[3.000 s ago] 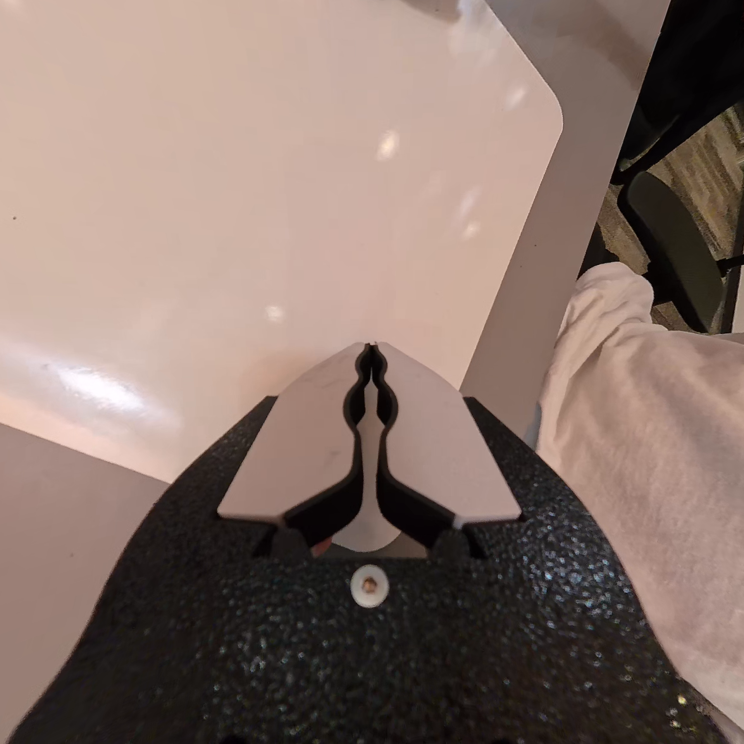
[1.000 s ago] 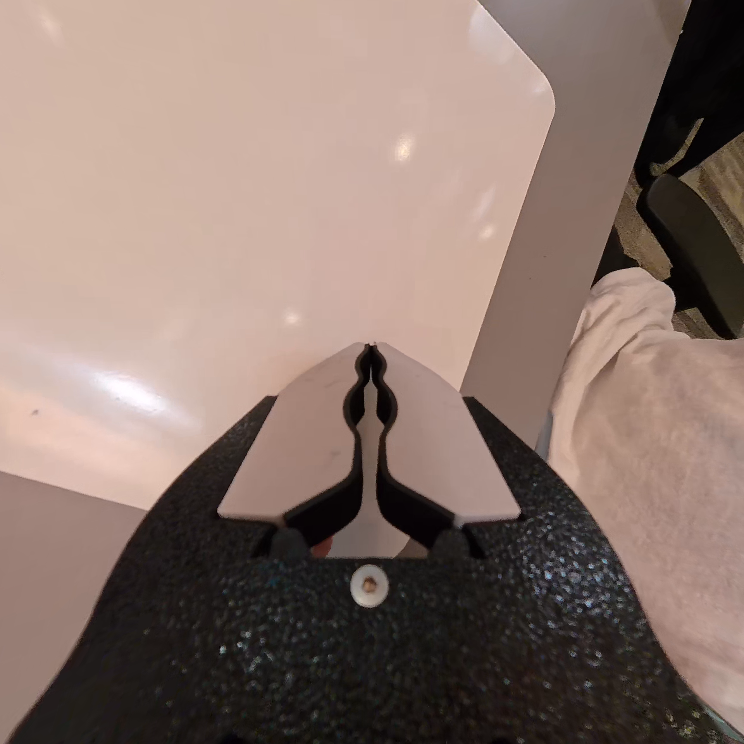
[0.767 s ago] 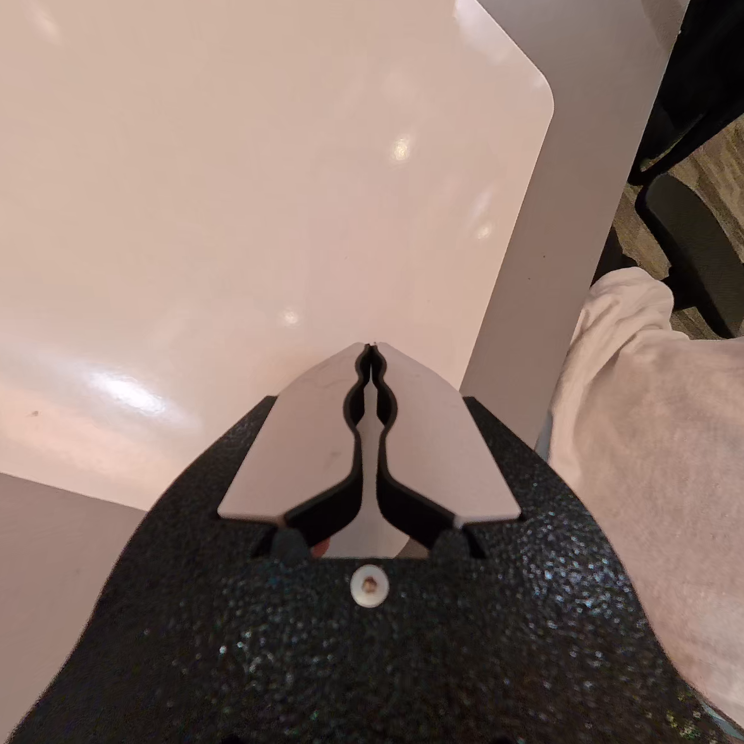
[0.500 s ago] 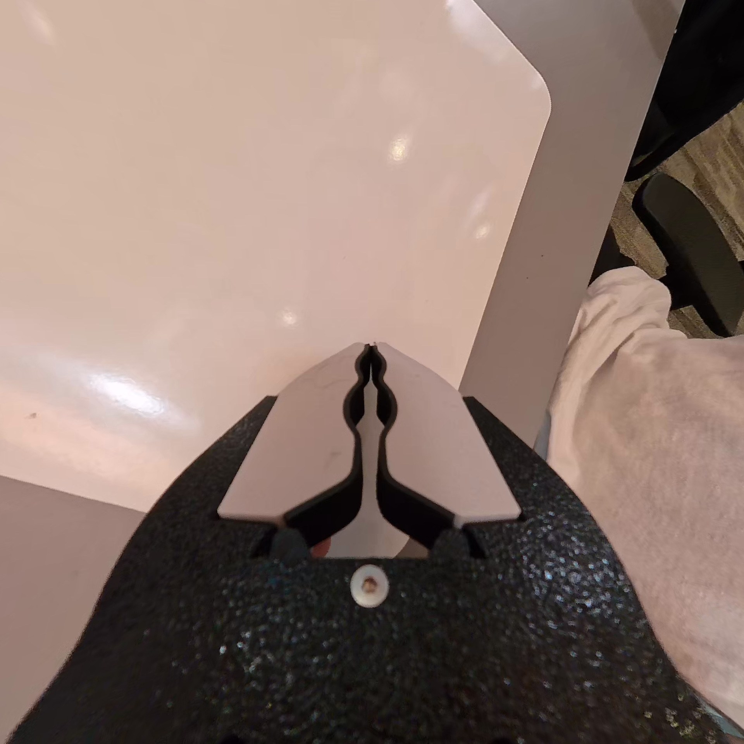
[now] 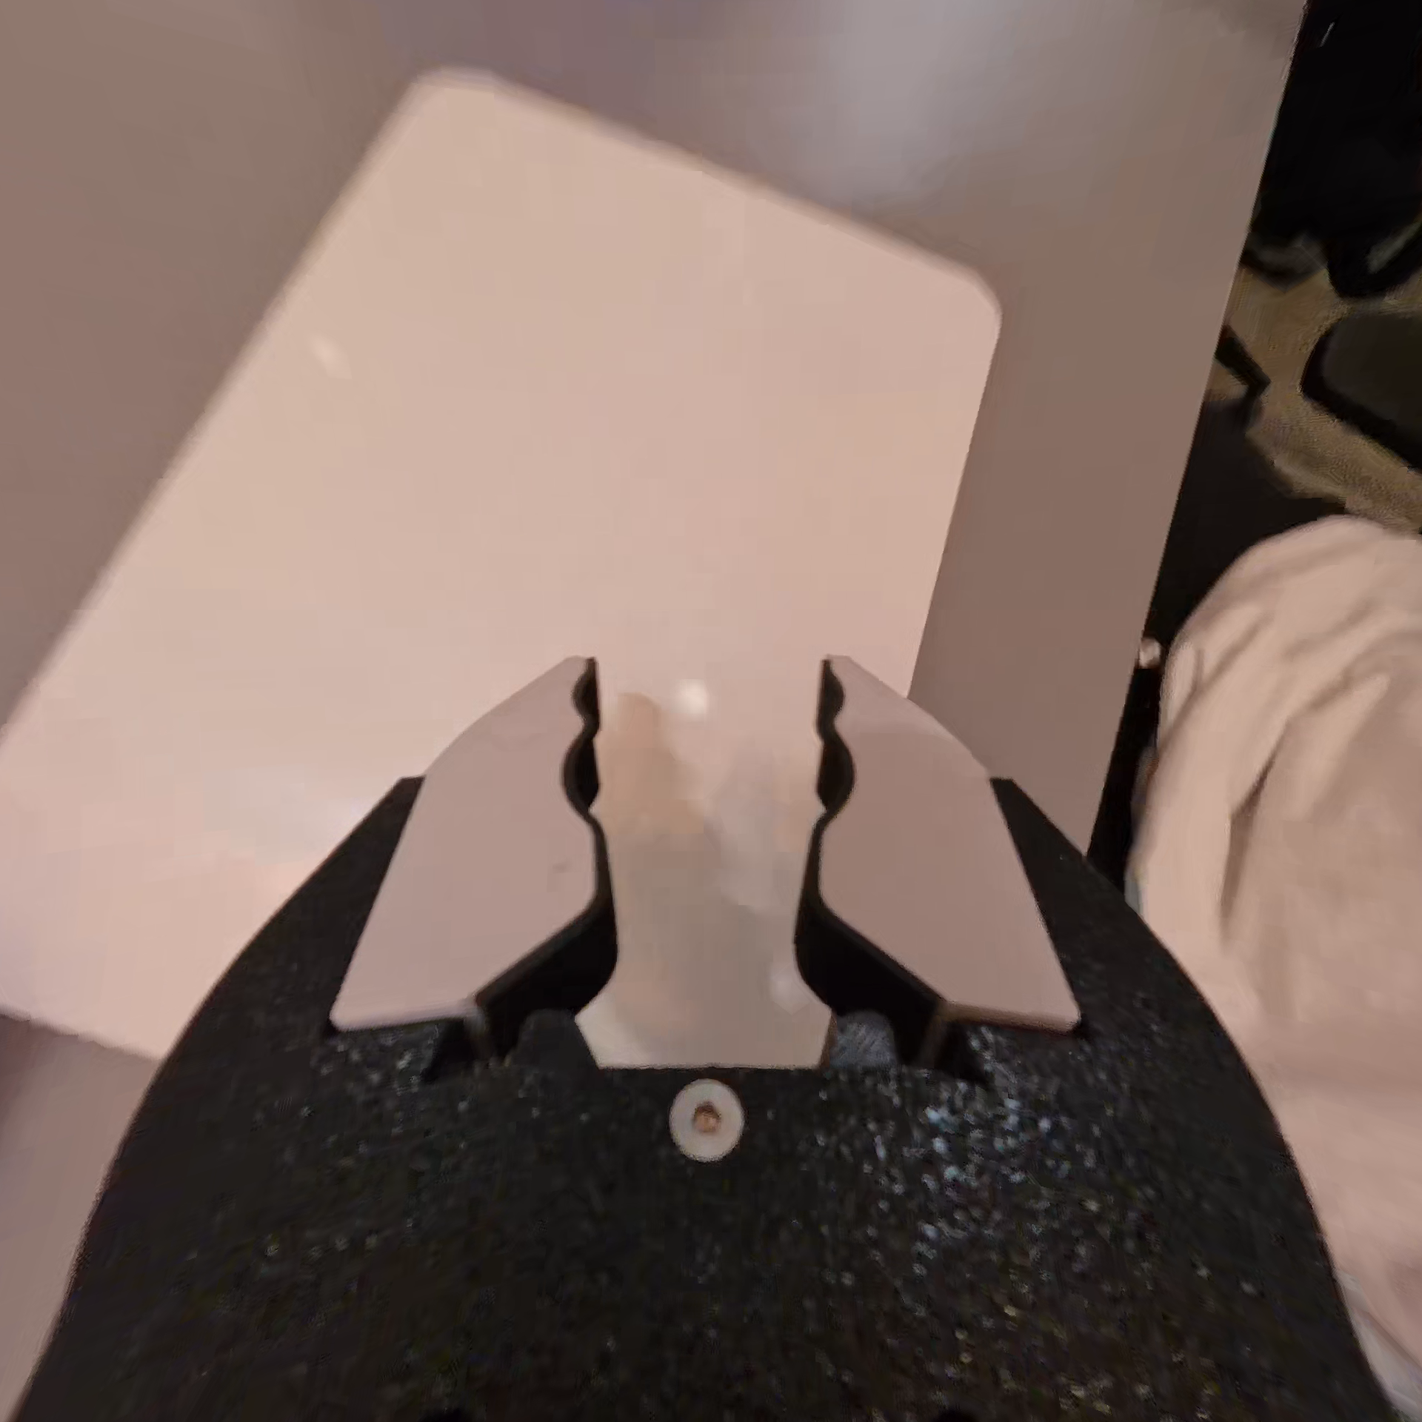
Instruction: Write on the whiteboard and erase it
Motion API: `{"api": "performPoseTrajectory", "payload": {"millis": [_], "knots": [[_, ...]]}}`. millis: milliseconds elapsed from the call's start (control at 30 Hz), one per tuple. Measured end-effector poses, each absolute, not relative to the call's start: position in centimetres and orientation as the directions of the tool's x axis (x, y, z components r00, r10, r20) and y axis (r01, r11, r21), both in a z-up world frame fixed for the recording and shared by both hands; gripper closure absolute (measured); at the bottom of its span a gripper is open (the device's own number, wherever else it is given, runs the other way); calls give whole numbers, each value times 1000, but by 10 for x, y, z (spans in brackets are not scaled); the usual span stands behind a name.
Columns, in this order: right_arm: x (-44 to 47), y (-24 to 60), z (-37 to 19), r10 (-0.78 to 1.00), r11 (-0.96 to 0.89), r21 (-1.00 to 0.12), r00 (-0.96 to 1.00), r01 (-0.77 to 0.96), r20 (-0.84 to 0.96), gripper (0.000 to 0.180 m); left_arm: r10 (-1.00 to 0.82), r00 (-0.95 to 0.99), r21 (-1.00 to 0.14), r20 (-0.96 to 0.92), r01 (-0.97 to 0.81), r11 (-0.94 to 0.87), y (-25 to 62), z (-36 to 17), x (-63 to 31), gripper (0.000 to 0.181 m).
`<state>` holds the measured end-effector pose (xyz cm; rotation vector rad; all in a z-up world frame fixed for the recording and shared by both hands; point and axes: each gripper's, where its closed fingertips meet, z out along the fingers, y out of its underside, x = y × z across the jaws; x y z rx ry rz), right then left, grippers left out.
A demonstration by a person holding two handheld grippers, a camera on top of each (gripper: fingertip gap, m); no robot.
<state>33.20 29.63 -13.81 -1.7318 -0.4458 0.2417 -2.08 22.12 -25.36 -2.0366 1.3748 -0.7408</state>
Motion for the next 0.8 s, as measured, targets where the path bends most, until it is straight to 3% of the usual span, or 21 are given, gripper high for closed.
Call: {"api": "performPoseTrajectory", "payload": {"millis": [33,133,167,233,433,600,800], "knots": [[332,288,-140,428,-130,-981,901,145,76,104,-942,316,-757,112,-587,-286,224,-244,-8,121],[330,276,-142,448,-94,-993,894,74,24,94,-950,294,-840,106,-485,-244,234,-213,38,106],[332,278,-141,444,-106,-993,896,61,8,87,-955,266,-839,134,-483,-252,237,-206,54,106],[338,278,-141,418,-139,-987,908,83,17,89,-957,225,-820,183,-502,-275,245,-188,86,102],[351,282,-128,311,-72,-992,948,101,73,73,-961,227,-845,159,-472,-252,314,-116,187,94],[351,286,-130,295,-67,-997,955,45,24,68,-918,365,-703,155,-612,-362,381,-127,254,88],[355,287,-144,284,-141,-990,959,18,-23,68,-791,565,-479,235,-641,-600,440,-164,299,99]]}}
